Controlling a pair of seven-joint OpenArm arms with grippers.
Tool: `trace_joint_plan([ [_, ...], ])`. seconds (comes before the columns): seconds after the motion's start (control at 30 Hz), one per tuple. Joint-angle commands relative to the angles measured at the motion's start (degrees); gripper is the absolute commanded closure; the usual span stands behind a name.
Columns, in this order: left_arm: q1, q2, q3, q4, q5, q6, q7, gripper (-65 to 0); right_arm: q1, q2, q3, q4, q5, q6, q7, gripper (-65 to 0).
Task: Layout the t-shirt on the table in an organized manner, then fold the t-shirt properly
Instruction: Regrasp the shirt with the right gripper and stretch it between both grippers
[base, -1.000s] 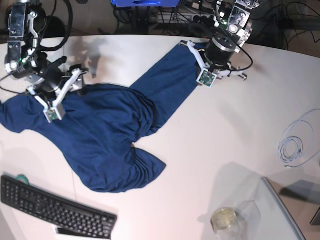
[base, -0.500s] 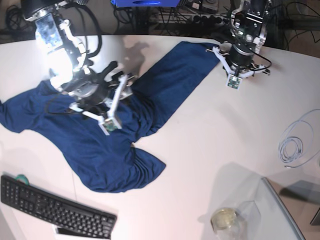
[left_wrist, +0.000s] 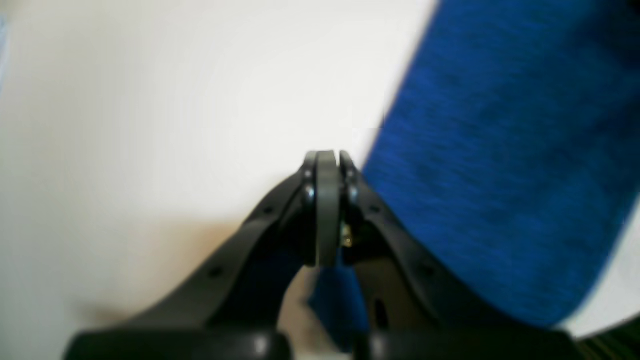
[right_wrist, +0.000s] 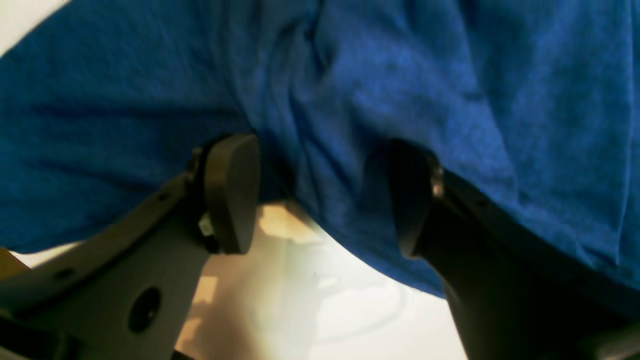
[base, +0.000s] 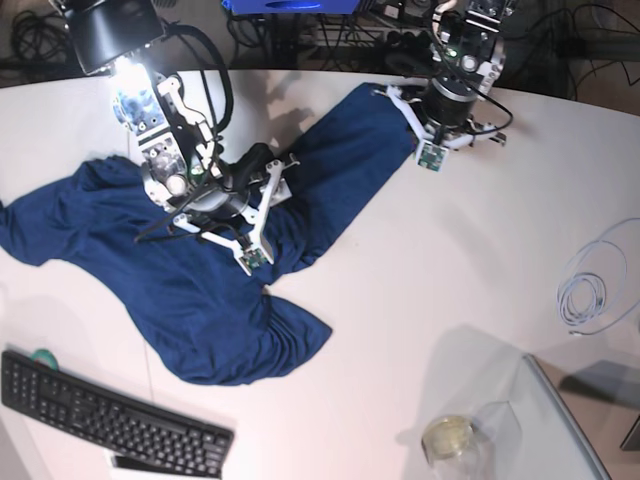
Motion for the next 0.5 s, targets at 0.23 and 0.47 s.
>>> trace_joint_plan([
  [0.23,-4.44,-0.20,3.61,-7.97,0.65,0.34,-0.61,0.0,3.54,-1.40,-0.04,-6.33,0.18,0.03,0.68,-21.2],
  [0.47,-9.01,-0.55,3.08,-14.65,0.65,0.52,-0.61,0.0,-4.46,4.14,1.45,10.64,0.27,0.03,0.33,0.0],
])
